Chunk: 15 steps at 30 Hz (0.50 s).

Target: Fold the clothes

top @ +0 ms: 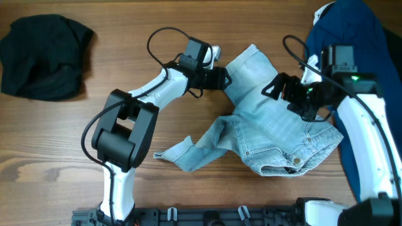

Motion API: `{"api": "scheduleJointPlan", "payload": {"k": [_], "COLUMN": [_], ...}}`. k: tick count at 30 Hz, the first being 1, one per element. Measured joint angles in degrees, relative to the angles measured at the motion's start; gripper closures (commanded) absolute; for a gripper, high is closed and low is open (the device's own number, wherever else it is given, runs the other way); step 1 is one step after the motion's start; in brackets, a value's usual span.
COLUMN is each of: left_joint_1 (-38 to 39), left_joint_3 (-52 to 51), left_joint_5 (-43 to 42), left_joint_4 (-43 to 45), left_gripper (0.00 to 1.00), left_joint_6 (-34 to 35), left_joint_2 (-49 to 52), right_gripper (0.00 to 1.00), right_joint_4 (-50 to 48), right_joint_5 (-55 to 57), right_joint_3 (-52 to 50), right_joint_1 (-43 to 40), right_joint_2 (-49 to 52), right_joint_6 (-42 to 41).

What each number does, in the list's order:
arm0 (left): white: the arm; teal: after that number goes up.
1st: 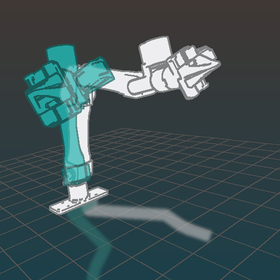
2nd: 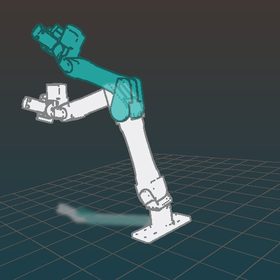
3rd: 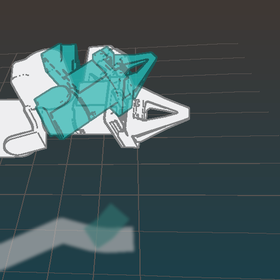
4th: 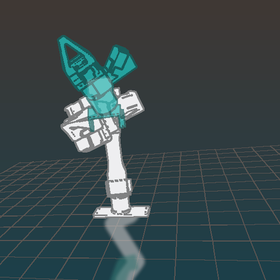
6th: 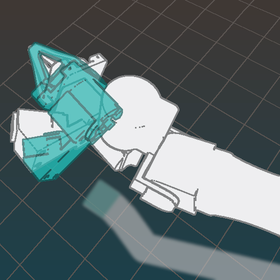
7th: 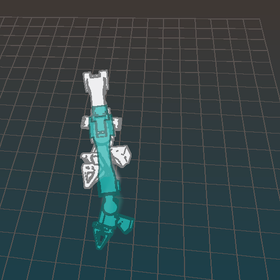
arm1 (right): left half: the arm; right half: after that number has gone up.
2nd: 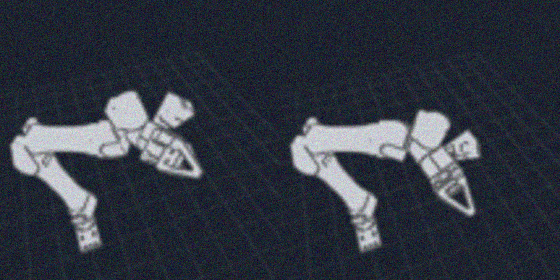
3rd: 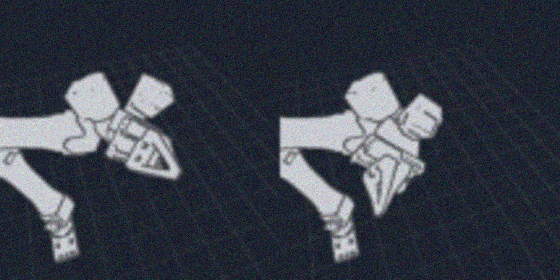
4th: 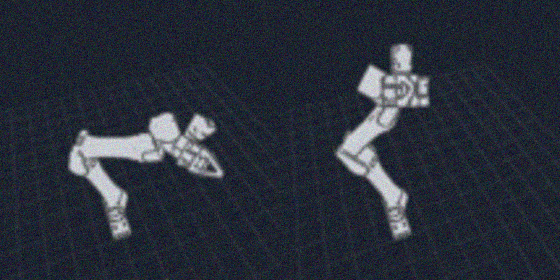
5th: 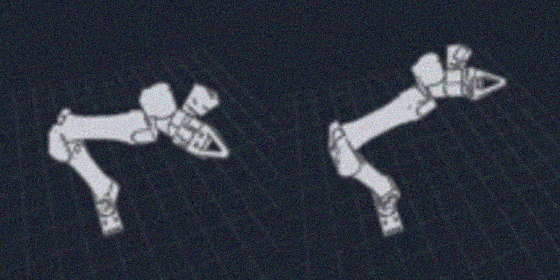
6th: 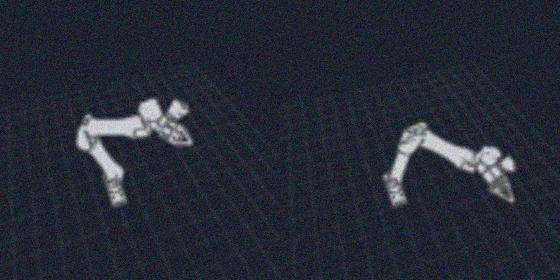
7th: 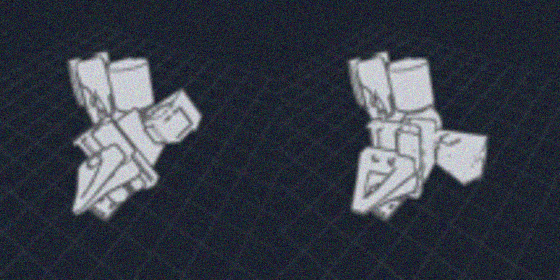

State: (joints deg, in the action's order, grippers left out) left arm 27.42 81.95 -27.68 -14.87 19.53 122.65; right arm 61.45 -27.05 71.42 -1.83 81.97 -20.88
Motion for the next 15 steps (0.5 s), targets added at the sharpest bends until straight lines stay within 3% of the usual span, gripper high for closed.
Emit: {"api": "scheduleJointPlan", "payload": {"k": [7,15], "left_joint_1": [0.04,0.04], "left_joint_3": [0.02,0.0], "left_joint_5": [-2.71,-3.65], "left_joint_4": [-0.87,-7.06], "left_gripper": [0.25,0.26], "left_joint_6": [-0.37,2.6], "left_joint_2": [-0.02,-0.02], "right_gripper": [0.0,0.0], "right_joint_4": [3.85,5.46], "right_joint_5": [-0.42,-1.31], "right_joint_3": [8.37,9.81], "right_joint_1": [0.0,0.0], "right_joint_2": [-3.89,-4.11], "right_joint_6": [0.46,1.73]}}
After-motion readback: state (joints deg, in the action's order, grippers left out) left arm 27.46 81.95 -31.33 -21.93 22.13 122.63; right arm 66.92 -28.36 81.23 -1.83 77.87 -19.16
